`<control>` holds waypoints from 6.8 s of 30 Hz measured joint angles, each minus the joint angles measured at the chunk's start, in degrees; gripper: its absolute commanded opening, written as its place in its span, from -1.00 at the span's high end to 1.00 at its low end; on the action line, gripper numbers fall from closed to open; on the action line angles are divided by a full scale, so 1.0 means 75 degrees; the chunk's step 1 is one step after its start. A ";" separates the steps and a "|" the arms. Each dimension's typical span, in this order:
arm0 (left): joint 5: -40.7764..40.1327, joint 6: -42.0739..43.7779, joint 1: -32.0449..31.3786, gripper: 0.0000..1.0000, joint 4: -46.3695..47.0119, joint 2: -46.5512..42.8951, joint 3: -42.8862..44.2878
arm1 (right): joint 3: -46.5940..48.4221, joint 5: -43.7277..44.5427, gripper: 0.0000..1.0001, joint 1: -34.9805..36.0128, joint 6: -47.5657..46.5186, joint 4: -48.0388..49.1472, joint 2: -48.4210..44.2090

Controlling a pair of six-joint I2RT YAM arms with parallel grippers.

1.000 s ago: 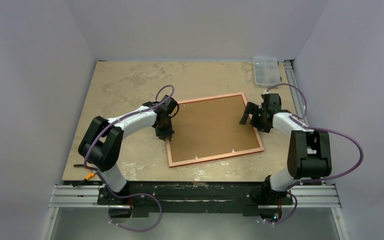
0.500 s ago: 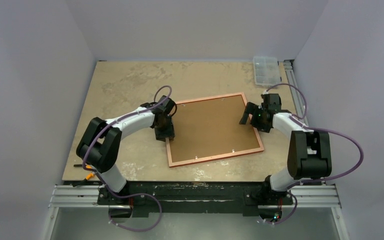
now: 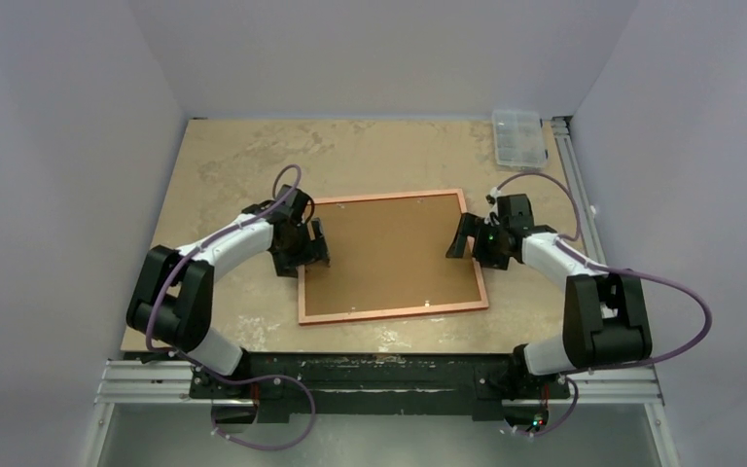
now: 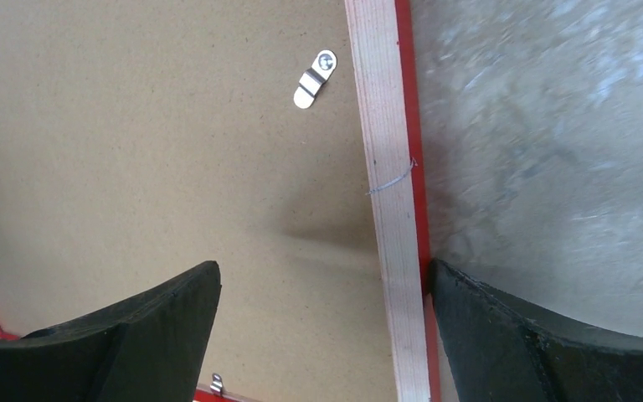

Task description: Put the photo into the frame

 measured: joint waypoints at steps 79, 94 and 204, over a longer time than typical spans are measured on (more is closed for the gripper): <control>-0.0901 0.0446 0.0012 -0.64 -0.0976 -0.0259 0.0114 | 0.1798 0.1754 -0.25 0.1020 -0.0044 -0.1483 0.1241; -0.2317 0.1072 -0.2104 -1.00 -0.1367 -0.2926 0.0111 | 0.0466 0.1539 0.98 0.1122 0.0070 -0.2046 0.0000; -0.6414 0.3450 -0.7589 1.00 -0.1906 -0.4803 0.0997 | 0.1824 -0.6446 -0.90 0.2707 -0.6723 0.3620 -0.3818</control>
